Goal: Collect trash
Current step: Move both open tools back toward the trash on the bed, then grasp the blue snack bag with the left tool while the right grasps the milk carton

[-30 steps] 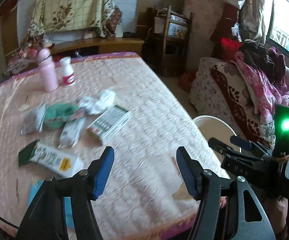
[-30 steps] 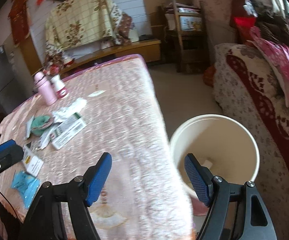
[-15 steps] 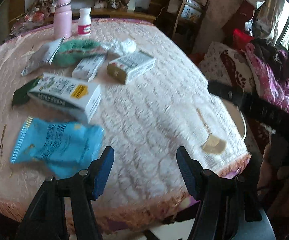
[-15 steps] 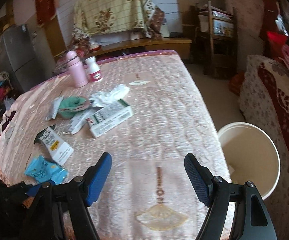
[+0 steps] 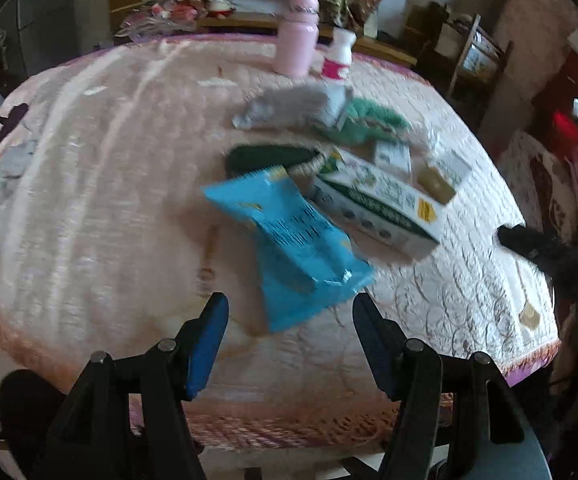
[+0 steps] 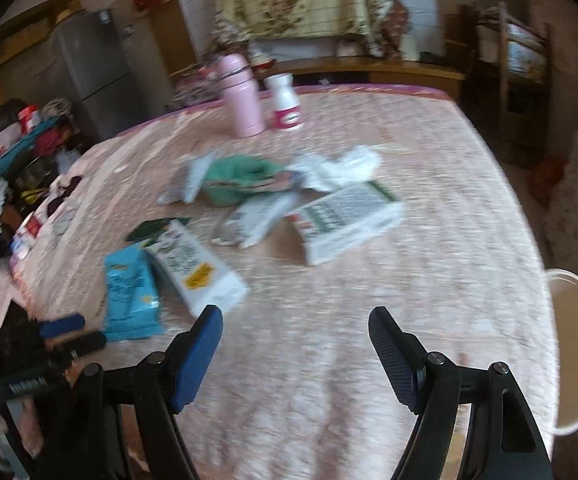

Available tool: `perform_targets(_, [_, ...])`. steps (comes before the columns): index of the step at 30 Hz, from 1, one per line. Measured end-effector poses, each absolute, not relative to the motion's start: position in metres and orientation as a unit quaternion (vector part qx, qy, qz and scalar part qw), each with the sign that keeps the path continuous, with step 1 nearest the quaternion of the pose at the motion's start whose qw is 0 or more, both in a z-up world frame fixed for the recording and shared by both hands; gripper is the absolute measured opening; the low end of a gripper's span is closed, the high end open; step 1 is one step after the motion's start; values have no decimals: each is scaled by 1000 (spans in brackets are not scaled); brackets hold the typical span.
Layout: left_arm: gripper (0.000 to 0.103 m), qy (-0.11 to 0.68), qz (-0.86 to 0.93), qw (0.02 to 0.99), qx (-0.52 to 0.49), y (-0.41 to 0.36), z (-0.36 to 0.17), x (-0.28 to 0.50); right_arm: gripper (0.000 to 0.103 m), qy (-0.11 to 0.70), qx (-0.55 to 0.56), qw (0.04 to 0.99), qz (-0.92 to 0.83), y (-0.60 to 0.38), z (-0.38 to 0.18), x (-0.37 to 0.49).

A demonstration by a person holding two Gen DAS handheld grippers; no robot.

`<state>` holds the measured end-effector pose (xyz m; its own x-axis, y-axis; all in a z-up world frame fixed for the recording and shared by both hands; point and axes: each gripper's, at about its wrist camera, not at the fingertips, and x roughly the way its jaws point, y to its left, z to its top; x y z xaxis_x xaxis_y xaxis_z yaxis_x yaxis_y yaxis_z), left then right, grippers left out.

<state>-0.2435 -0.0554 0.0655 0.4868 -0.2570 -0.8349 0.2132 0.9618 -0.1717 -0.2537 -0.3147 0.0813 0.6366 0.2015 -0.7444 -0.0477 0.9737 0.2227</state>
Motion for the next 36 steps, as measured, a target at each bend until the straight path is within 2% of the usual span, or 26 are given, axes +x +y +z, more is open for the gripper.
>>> perform_targets(1, [66,485,-134,864,-24,-53,70,-243,79,422,89,898,80,-308,80,-250])
perform_targets(4, [75,478,-136,867,-31,-51,77,-239,79,426,75,893,124,-286,78,-236])
perform_targets(11, [75,480,-130,867,-36,-56,74,-222,79,449,1,874,183,-247,66,-190])
perform_targets(17, [75,488,-124,862,-63,-53,67,-209,78,468,-17,858,213,-228,45,-164])
perform_targets(20, [75,495,-118,858,-71,-56,59,-199,69,463,-2,865,193,-234,43,-167])
perform_targets(24, [77,498,-102,857,-84,-62,43,-186,66,462,39,877,124,-273,48,-202])
perform_targets(28, [77,517,-105,844,-99,-72,23,-172,68,467,52,878,86,-296,46,-234])
perform_targets(31, [77,509,-96,852,-74,-82,19,-168,74,463,61,880,88,-306,45,-238])
perform_targets(33, [76,507,-99,854,-57,-86,17,-167,74,464,53,880,90,-305,46,-233])
perform_targets(34, [67,506,-103,855,-53,-87,17,-167,74,463,46,880,94,-302,46,-228])
perform_targets(35, [53,504,-105,856,-48,-88,17,-168,74,463,40,880,98,-298,46,-224])
perform_targets(36, [52,506,-110,854,-45,-89,18,-169,74,465,35,878,104,-294,45,-221])
